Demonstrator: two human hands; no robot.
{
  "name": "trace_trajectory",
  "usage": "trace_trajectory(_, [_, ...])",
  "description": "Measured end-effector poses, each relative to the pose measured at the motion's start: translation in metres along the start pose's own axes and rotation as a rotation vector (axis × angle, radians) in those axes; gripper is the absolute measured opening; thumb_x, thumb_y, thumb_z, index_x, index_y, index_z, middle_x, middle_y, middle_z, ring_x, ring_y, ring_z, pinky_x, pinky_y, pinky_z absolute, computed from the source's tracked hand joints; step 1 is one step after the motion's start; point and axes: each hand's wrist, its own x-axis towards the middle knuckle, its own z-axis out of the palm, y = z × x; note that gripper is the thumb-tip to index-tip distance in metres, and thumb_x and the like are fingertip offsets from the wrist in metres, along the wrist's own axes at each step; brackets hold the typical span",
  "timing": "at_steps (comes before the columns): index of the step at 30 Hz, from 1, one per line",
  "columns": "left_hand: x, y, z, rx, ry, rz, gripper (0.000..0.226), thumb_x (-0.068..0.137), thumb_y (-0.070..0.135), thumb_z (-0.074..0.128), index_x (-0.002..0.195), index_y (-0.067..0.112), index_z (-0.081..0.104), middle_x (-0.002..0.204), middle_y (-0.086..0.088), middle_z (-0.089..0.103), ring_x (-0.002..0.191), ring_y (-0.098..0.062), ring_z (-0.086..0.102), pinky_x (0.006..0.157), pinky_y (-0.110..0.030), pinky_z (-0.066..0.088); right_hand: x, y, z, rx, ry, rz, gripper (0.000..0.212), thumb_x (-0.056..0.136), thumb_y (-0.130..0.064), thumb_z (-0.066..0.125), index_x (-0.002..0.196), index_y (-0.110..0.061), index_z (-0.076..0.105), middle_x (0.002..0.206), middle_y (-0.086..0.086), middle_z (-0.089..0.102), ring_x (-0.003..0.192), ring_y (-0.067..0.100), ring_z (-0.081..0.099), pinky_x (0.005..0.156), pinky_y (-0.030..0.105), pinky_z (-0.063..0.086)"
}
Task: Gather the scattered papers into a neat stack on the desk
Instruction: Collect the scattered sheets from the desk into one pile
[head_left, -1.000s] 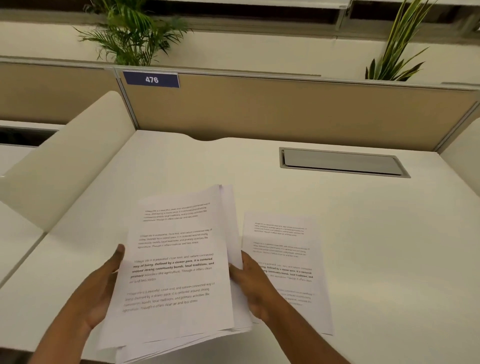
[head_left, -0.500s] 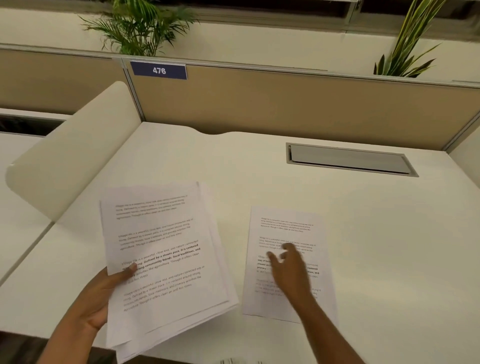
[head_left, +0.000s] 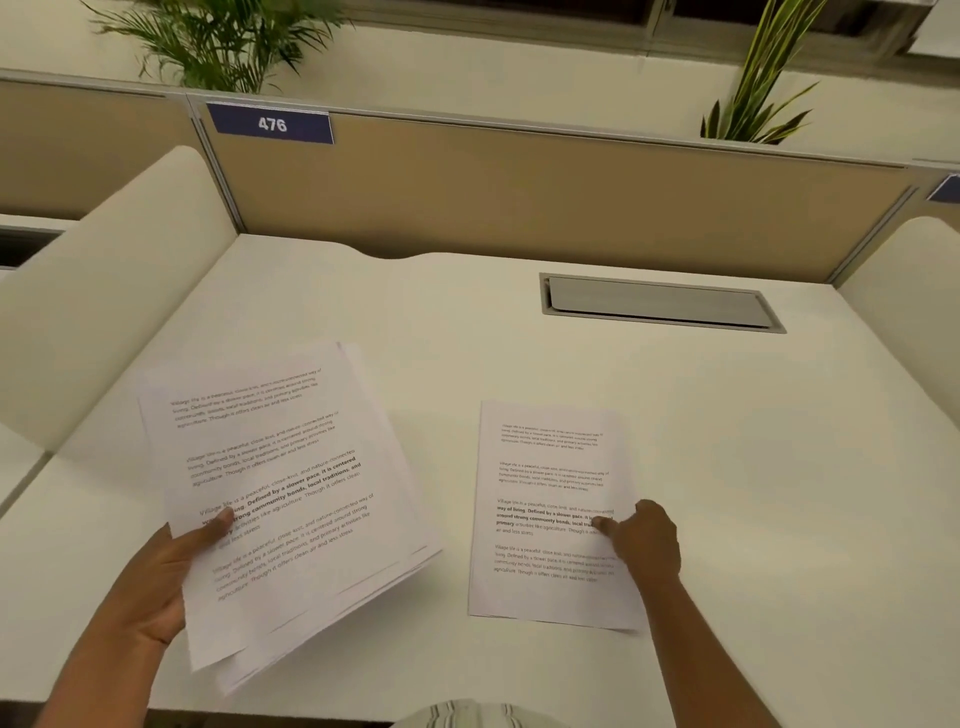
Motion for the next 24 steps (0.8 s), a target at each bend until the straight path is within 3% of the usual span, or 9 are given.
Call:
trace_trajectory(7, [0.004, 0.003, 0.005, 0.005, -0.007, 0.014, 0.031, 0.095, 0.003, 0.047, 0.113, 0.018, 0.067, 0.101, -0.006, 0.078, 0.085, -0.025, 0.075, 0.069, -0.045, 0.061, -0.004, 0.008, 0.004, 0.030, 0.112, -0.062, 0.044, 0.087, -0.026, 0.068, 0.122, -0.001, 0.058, 0.124, 0.018, 0.064, 0.113, 0.039, 0.058, 0.086, 0.042, 0.048])
trace_trajectory(14, [0.008, 0.005, 0.005, 0.013, -0.016, 0.008, 0.032, 0.096, 0.002, 0.046, 0.109, 0.020, 0.068, 0.097, -0.005, 0.078, 0.082, -0.023, 0.076, 0.066, -0.044, 0.062, 0.003, 0.018, -0.001, 0.173, 0.167, -0.153, 0.021, 0.091, -0.016, 0.061, 0.098, 0.003, 0.067, 0.104, 0.020, 0.070, 0.093, 0.037, 0.063, 0.077, 0.036, 0.048])
trace_trajectory(18, [0.010, 0.004, 0.009, 0.025, -0.020, 0.006, 0.031, 0.096, 0.001, 0.046, 0.112, 0.020, 0.066, 0.098, -0.005, 0.078, 0.082, -0.023, 0.076, 0.066, -0.043, 0.062, 0.001, 0.012, -0.022, 0.382, 0.126, -0.212, 0.015, 0.090, -0.014, 0.061, 0.077, -0.012, 0.066, 0.082, 0.009, 0.070, 0.076, 0.030, 0.062, 0.065, 0.030, 0.043])
trace_trajectory(21, [0.014, 0.004, 0.014, 0.026, -0.035, 0.010, 0.034, 0.096, 0.000, 0.045, 0.120, 0.017, 0.062, 0.109, -0.007, 0.074, 0.086, -0.024, 0.075, 0.071, -0.045, 0.061, -0.002, 0.006, -0.045, 0.541, 0.112, -0.257, 0.006, 0.088, -0.011, 0.065, 0.086, -0.011, 0.071, 0.080, 0.010, 0.070, 0.069, 0.024, 0.061, 0.063, 0.026, 0.044])
trace_trajectory(24, [0.020, 0.003, 0.017, 0.021, -0.044, 0.010, 0.039, 0.095, -0.001, 0.046, 0.129, 0.014, 0.057, 0.112, -0.009, 0.073, 0.088, -0.026, 0.075, 0.073, -0.047, 0.060, -0.005, 0.001, -0.070, 0.676, 0.089, -0.279, 0.011, 0.086, -0.009, 0.068, 0.095, -0.007, 0.072, 0.080, 0.009, 0.070, 0.069, 0.023, 0.061, 0.070, 0.029, 0.047])
